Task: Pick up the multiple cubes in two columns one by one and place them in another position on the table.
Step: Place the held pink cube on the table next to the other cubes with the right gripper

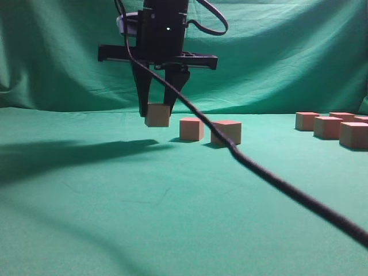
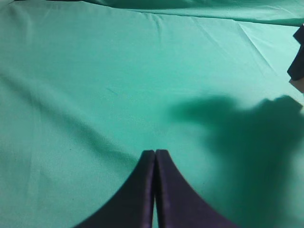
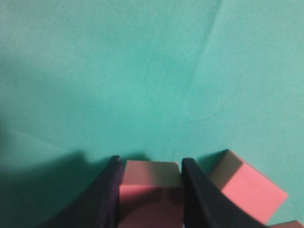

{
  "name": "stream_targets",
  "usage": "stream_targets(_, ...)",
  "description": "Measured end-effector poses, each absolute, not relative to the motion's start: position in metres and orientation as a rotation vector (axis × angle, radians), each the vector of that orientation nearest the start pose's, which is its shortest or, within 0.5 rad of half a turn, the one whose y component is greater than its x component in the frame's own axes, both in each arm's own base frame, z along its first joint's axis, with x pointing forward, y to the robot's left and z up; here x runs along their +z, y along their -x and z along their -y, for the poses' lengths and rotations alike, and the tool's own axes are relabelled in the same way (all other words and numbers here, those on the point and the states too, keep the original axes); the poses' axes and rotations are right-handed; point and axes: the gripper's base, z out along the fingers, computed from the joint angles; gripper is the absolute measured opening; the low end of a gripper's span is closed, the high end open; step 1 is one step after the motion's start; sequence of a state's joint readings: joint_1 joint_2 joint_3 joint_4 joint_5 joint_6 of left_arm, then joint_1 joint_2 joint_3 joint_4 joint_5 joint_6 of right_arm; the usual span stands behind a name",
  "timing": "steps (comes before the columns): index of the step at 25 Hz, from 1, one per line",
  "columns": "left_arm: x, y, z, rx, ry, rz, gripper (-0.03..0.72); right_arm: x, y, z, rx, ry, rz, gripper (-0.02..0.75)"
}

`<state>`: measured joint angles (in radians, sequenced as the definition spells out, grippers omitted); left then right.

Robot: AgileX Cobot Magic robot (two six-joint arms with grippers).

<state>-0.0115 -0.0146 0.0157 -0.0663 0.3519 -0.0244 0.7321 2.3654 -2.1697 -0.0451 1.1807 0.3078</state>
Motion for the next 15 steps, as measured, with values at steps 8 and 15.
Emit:
stream_targets(8, 0.177, -0.053, 0.003, -0.09, 0.053, -1.836, 0.0, 0.18, -0.382, -0.338, 0.133, 0.593, -2.829, 0.268)
stream_targets(15, 0.177, -0.053, 0.003, -0.09, 0.053, -1.836, 0.0, 0.177, -0.383, -0.339, 0.134, 0.59, -2.828, 0.268)
